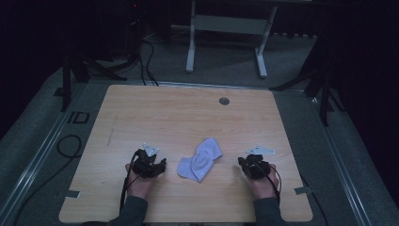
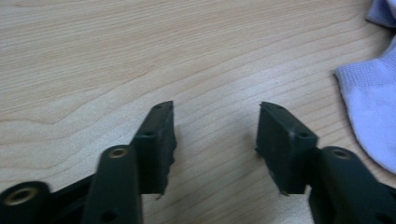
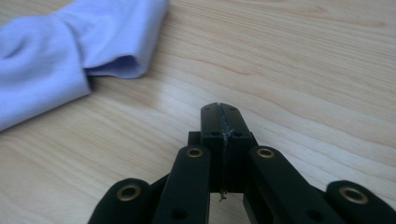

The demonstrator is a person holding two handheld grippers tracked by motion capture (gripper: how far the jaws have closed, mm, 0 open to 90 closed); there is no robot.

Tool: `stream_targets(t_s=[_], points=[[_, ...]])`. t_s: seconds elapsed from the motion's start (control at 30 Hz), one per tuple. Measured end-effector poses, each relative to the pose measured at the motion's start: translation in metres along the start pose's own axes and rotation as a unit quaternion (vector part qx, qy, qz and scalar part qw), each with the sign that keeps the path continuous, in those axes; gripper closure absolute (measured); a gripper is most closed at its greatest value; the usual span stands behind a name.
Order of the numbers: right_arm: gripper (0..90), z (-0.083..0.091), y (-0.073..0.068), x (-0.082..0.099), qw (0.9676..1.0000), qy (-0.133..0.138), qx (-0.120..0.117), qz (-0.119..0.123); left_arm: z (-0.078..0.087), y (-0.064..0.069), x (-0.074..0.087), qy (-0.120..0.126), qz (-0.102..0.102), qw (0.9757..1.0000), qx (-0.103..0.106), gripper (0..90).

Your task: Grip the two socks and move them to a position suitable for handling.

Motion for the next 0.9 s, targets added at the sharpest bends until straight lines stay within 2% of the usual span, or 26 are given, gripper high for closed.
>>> stream_targets(t_s=[0.13, 0.33, 0.4, 0.5, 0.57, 0.6, 0.67, 0.73, 0.9], points=[[89.8, 0.000, -0.010, -0.001, 0.9999, 0.000, -0.008, 0.014, 0.003, 0.005, -0.003, 0.012, -0.005, 0.9998, 0.013, 62.7], [90.0, 0.000, -0.022, -0.002, 0.9995, -0.001, -0.028, 0.018, 0.010, 0.023, -0.010, 0.040, -0.035, 0.9973, 0.051, 74.7], [90.0, 0.000, -0.027, -0.003, 0.9992, 0.001, -0.035, 0.019, 0.010, 0.030, -0.011, 0.043, -0.047, 0.9959, 0.064, 78.9], [90.0, 0.000, -0.035, -0.003, 0.9986, 0.001, -0.047, 0.023, 0.009, 0.038, -0.010, 0.039, -0.053, 0.9941, 0.086, 84.3], [90.0, 0.000, -0.038, -0.004, 0.9984, 0.000, -0.049, 0.027, 0.009, 0.041, -0.010, 0.039, -0.059, 0.9932, 0.092, 88.3], [90.0, 0.000, -0.040, -0.004, 0.9982, 0.000, -0.052, 0.031, 0.009, 0.048, -0.010, 0.039, -0.074, 0.9912, 0.103, 88.3], [90.0, -0.001, -0.049, -0.004, 0.9975, -0.001, -0.060, 0.037, 0.009, 0.055, -0.010, 0.038, -0.081, 0.9897, 0.112, 89.6], [90.0, -0.003, -0.056, -0.004, 0.9967, -0.001, -0.071, 0.038, 0.008, 0.060, -0.009, 0.037, -0.082, 0.9887, 0.120, 89.7], [90.0, -0.008, -0.079, -0.004, 0.9938, -0.004, -0.093, 0.061, 0.004, 0.068, -0.006, 0.031, -0.093, 0.9868, 0.129, 89.7]])
Point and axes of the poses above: each handheld gripper's, and its own axes: z roughly backward along the jaws, x roughly out of its underside, y roughly to its right, the point moved 9 cm from there along -z, roughly forward along the jaws, and after that the axes turned 1 degree about -x, right-handed, at the moved point
